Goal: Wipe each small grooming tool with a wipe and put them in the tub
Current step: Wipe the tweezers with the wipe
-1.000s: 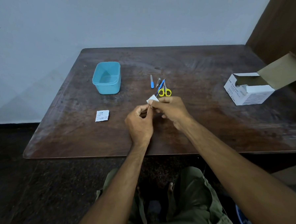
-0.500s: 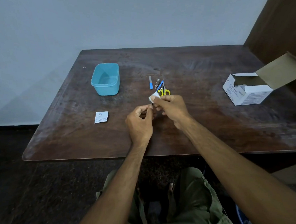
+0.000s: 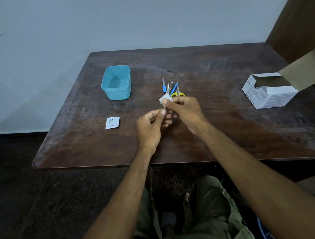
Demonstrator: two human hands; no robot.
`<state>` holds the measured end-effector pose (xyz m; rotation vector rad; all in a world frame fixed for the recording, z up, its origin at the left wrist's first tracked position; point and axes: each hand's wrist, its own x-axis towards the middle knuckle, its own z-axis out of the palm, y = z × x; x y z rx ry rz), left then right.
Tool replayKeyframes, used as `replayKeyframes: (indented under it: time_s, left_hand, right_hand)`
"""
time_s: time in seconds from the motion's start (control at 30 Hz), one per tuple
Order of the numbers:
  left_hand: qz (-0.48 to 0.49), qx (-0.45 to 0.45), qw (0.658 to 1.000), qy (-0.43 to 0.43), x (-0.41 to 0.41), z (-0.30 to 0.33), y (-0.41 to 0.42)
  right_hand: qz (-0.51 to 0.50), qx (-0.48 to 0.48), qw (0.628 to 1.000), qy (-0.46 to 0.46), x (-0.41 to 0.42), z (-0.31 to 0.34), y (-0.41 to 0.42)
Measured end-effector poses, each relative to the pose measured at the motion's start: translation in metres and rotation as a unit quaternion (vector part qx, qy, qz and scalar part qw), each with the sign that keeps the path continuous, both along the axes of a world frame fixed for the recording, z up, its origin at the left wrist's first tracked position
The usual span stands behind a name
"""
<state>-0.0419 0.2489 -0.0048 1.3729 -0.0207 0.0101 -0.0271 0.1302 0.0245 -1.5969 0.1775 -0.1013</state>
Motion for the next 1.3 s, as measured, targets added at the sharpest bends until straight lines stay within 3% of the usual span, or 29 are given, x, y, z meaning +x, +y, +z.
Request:
replayKeyframes:
  time_s: [0.1,0.27,0.47,0.87,1.03,1.1,1.2,1.3]
  left_hand:
    - [0.010,0.018,1.000,0.002,-0.001,0.000,-0.002]
    - [0.118,0.043,0.992,-0.005,0.007,0.005,-0.005]
    - [0.082,0.119,0.988,-0.052,0.023,0.023,-0.004]
    - [0.074,0.042,0.996,0.028,0.021,0.031,0.004]
    - [0.076,0.046,0.995,0.053,0.025,0.032,0.008]
    - [0.075,0.042,0.995,0.060,0.025,0.030,0.008]
    - [0.053,0.004,0.995,0.081,0.024,0.029,0.010]
    - [0.033,-0.013,0.996,0.084,0.023,0.031,0.011]
  right_hand:
    - [-0.017,-0.011,1.000,-0.011,0.002,-0.002,0.000]
    - [0.002,-0.093,0.995,-0.036,-0.003,-0.003,-0.007]
    - [0.010,-0.181,0.980,-0.077,-0.005,-0.011,-0.012]
    - [-0.022,-0.264,0.955,-0.132,-0.018,0.002,0.002]
    - [0.011,-0.291,0.947,-0.136,-0.025,-0.004,0.001]
    - [0.026,-0.258,0.958,-0.124,-0.026,-0.004,0.000]
    - [0.045,-0.083,0.993,-0.069,-0.025,0.000,-0.005]
    - [0.068,0.030,0.997,-0.019,-0.027,0.003,-0.010]
